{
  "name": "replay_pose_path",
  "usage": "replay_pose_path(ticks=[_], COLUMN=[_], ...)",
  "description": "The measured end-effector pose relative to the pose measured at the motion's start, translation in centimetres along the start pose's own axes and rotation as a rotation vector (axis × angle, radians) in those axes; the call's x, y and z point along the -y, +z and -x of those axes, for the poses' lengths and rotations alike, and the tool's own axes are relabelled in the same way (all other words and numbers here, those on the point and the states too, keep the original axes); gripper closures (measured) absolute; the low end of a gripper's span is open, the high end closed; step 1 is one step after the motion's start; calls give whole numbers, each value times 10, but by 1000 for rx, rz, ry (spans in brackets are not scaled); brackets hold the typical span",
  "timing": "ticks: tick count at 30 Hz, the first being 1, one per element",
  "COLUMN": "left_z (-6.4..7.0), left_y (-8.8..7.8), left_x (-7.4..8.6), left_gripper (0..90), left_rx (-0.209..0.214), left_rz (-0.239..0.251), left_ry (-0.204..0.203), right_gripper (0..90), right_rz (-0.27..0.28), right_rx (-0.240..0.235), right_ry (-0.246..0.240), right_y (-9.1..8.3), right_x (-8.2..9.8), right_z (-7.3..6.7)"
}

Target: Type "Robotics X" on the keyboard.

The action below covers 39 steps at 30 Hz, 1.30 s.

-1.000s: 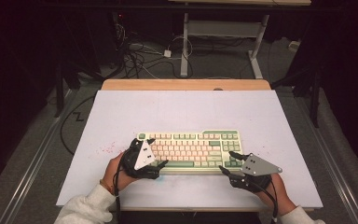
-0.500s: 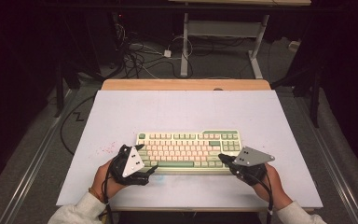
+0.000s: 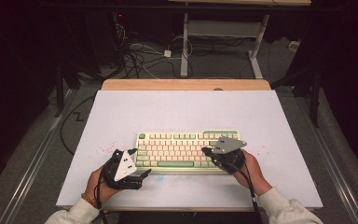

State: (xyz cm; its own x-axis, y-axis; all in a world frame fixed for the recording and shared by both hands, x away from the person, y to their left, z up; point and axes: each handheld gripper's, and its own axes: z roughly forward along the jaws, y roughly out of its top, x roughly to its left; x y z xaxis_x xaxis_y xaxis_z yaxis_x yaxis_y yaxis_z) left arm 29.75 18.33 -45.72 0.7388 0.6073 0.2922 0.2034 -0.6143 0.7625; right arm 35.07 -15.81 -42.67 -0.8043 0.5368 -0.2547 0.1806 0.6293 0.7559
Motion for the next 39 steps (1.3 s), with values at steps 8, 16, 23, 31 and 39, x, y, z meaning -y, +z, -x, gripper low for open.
replay_pose_path(ticks=[8, 16, 23, 31, 39], left_z=[-3, -4, -3, -2, -1], left_y=[-5, -6, -5, -3, -2], left_x=[5, 5, 5, 5, 6], left_gripper=[179, 179, 179, 178, 179], left_rx=[-10, -14, -10, 0, 3], left_rz=[2, 2, -3, -17, -24], left_ry=[-2, 7, 12, 17, 20], right_gripper=[900, 900, 900, 900, 900], right_rz=[-38, -79, -105, -148, -106], right_rx=[-22, -24, -9, -1, 3], right_ry=[-18, -19, -20, -16, 0], right_y=[29, 46, 55, 61, 52], right_x=[-14, -17, -17, -15, -16], right_z=[-2, -1, 1, 3, 4])
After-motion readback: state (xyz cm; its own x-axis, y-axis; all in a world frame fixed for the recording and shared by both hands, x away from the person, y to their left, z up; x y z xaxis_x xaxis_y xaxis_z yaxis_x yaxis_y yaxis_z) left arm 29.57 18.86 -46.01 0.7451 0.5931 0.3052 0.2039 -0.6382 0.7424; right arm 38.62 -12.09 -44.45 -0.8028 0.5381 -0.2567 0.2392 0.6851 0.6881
